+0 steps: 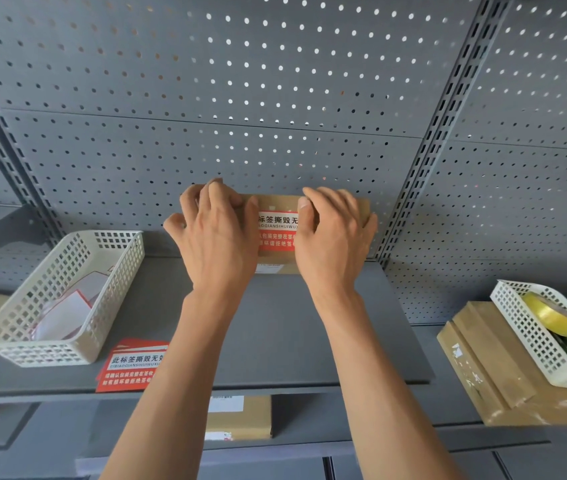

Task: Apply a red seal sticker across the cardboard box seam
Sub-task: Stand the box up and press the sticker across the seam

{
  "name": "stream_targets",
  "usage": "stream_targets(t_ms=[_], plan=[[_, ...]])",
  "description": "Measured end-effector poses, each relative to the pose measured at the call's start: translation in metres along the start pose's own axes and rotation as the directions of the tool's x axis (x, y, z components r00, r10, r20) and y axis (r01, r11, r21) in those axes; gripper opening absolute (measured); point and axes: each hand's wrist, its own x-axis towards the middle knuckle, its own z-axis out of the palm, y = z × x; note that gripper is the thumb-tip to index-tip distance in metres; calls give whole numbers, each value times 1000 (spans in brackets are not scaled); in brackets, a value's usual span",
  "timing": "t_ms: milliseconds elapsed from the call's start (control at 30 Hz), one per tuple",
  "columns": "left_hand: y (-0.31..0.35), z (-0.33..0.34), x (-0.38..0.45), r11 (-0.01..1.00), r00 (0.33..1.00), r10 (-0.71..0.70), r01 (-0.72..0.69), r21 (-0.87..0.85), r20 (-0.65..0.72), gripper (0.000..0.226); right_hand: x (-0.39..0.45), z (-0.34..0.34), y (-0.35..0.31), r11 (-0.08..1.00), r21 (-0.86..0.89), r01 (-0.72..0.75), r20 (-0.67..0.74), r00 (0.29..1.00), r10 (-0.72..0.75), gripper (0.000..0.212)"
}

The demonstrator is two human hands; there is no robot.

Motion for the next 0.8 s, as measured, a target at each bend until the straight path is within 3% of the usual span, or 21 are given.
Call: stream_targets(t_ms=[300,433,567,667,800], plan=[[-5,-3,1,999,1000,23,-22,-40,2,18,-1,-2,2,996,83,37,-92,995,-29,20],[-6,-6,1,997,1000,25,-25,-69,6,18,0,-4,3,996,80,30,-79,997,-23,28],[2,-6,-3,1000,999,-10,11,-19,38,39,-1,-9,-3,994,103,-35,11,999,34,38],[2,-3,-7,993,998,33,-39,109,55,66,-6,-7,-3,996,-59,71,71,995,-67,54],[-8,-2,-7,986,993,97,-105,130,67,65,-7,-5,4,986,-111,125,99,989,-114,50]])
